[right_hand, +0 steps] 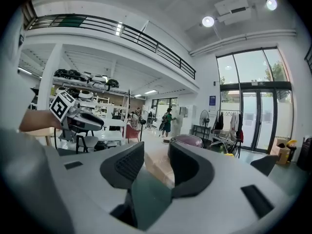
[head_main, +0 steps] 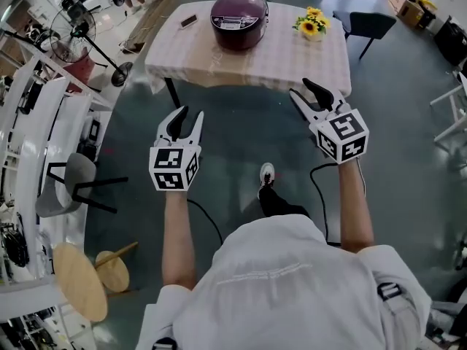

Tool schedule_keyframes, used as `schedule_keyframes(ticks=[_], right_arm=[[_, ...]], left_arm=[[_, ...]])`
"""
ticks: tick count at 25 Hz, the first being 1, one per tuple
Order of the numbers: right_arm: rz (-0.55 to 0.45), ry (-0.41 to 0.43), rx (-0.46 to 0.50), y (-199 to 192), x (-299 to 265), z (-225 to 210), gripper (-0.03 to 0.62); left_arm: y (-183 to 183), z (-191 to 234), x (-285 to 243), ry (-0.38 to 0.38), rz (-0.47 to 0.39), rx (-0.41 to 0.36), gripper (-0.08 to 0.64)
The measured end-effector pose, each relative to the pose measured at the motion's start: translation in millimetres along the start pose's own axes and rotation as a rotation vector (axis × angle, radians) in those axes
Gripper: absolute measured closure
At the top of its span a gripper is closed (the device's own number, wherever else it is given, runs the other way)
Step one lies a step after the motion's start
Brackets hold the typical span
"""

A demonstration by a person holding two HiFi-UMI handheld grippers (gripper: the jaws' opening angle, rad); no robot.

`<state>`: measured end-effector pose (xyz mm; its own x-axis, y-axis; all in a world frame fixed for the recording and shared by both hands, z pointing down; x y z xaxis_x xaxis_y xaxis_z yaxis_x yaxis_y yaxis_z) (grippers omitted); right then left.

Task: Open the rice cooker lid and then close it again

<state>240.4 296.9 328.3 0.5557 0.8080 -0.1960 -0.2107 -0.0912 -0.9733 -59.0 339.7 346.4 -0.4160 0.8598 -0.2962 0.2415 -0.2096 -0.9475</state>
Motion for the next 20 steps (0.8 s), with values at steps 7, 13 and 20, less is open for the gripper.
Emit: schedule_keyframes(ticks=[7, 13, 20], right_arm=[[0.01, 0.03, -0.036, 0.1, -76.7, -55.5, 0.426], [-0.003, 0.074, -0.064, 8.9, -129.1, -86.4, 0.436], [0.018, 0.083, -0.061, 8.8, -179.1, -116.8, 0.436]], left_arm=[[12.2, 36.8, -69.3, 0.004, 0.055, 0.016, 0.403], [33.8, 62.6, -118.6, 0.011, 0.051, 0.011, 0.4], [48.1, 81.5, -168.1, -0.001, 0.057, -0.011, 0.4]])
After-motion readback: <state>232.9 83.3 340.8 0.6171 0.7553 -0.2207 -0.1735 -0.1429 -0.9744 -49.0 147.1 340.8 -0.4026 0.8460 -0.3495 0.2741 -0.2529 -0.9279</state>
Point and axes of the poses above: the fingertips, and each gripper's own axes: x backward along the fingers, z to its left, y out of its top, the point moved 6 cm from there along x, backward along the fingers, and after that the axes turned 5 degrees about -y, right-handed, at the moved point
